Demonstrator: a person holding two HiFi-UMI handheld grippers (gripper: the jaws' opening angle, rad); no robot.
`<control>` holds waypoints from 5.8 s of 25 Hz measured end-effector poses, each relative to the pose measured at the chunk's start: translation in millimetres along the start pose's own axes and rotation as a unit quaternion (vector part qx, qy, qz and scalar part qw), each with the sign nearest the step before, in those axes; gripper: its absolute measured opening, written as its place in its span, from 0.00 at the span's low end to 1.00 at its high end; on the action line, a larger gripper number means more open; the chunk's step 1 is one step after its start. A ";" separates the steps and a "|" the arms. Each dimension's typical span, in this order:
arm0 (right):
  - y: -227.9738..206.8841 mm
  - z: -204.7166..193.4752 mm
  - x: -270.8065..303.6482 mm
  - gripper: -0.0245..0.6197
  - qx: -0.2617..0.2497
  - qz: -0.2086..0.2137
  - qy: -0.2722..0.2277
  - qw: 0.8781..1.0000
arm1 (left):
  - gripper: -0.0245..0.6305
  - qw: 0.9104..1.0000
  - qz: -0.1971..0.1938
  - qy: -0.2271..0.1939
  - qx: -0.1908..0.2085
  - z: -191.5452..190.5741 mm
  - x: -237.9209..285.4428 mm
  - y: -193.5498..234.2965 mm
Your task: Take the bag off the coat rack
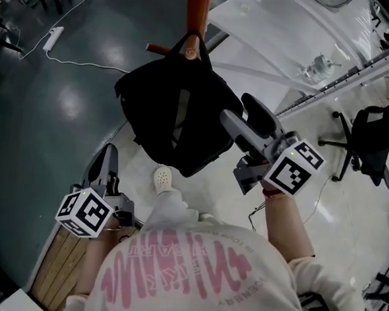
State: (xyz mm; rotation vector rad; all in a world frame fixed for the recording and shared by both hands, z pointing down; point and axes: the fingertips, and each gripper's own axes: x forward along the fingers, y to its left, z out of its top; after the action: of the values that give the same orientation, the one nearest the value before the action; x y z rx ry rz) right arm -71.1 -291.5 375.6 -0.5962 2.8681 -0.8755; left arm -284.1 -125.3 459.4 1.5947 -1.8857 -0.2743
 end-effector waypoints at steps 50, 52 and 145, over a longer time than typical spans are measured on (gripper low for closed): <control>-28.9 -37.6 22.2 0.25 -0.131 -0.189 0.136 0.964 | 0.21 0.973 -0.225 -0.016 0.056 100.5 47.7 -28.9; -29.1 -37.6 22.4 0.26 -0.129 -0.191 0.136 0.964 | 0.29 0.967 -0.243 -0.004 0.073 97.8 54.4 -34.4; -8.3 -33.0 23.1 0.15 -0.180 -0.249 0.136 0.942 | 0.19 0.915 -0.355 0.130 0.144 49.0 106.1 -100.3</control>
State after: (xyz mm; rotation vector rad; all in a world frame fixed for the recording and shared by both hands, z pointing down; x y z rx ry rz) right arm -95.8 -289.6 408.4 -1.3887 3.2105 -0.4971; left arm -237.9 -261.0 403.0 2.3529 -1.1202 -0.0753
